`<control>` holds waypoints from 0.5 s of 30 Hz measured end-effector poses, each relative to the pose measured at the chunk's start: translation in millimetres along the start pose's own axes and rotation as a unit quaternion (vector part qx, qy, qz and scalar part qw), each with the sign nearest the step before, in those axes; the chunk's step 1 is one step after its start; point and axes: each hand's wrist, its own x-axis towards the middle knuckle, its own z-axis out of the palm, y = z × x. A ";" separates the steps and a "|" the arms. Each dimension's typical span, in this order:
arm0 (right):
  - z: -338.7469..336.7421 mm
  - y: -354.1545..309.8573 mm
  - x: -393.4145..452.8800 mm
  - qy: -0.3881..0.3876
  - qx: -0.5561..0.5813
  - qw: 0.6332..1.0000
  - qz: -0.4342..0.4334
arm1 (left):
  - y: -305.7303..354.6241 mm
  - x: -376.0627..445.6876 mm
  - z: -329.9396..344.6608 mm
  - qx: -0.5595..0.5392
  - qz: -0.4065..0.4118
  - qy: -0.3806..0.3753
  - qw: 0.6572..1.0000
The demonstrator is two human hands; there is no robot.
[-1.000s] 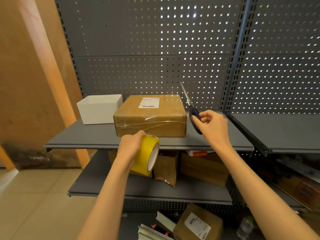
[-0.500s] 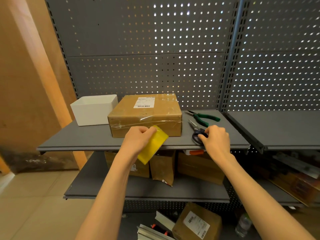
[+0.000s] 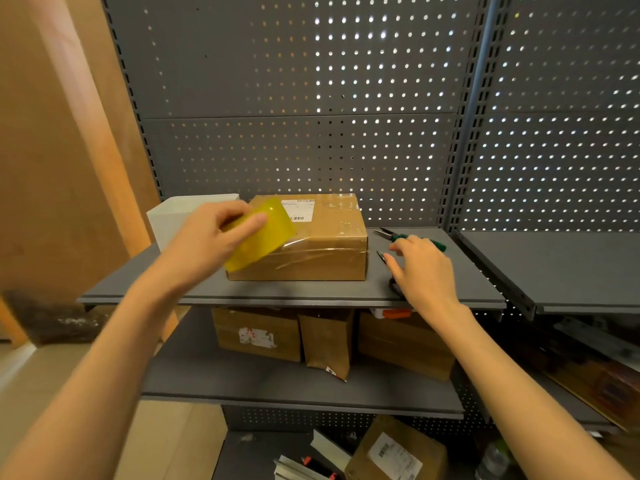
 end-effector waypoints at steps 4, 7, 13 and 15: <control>-5.5 -26.6 8.6 0.095 0.078 0.988 -0.091 | -26.3 2.9 -33.2 0.106 0.018 0.054 0.993; -3.2 -48.1 15.0 0.090 0.087 0.980 -0.154 | -53.6 -1.2 -43.1 0.159 0.015 0.075 0.984; 9.0 -79.6 20.2 0.062 0.104 0.973 -0.199 | -114.4 -18.9 -39.7 0.206 -0.037 0.060 0.976; 13.7 -85.8 21.4 0.052 0.106 0.970 -0.212 | -128.1 -23.4 -37.1 0.208 -0.053 0.052 0.975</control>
